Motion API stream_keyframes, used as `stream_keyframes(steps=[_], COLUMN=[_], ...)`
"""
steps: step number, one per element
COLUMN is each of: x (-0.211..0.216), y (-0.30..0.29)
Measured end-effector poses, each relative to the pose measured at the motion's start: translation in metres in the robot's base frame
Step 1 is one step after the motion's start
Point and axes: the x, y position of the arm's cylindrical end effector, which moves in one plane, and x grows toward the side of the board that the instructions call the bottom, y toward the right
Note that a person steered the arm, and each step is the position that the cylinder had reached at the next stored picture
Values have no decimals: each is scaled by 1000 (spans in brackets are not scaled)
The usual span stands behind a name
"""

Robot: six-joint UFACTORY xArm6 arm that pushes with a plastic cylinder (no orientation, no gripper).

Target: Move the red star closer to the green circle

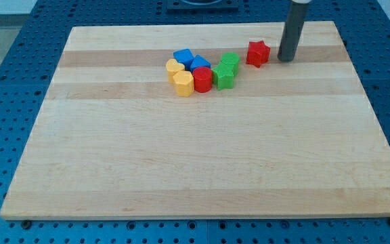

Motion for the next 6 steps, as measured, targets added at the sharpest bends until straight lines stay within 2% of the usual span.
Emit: stream_keyframes(steps=[4, 6], x=[-14, -38], y=[-78, -47])
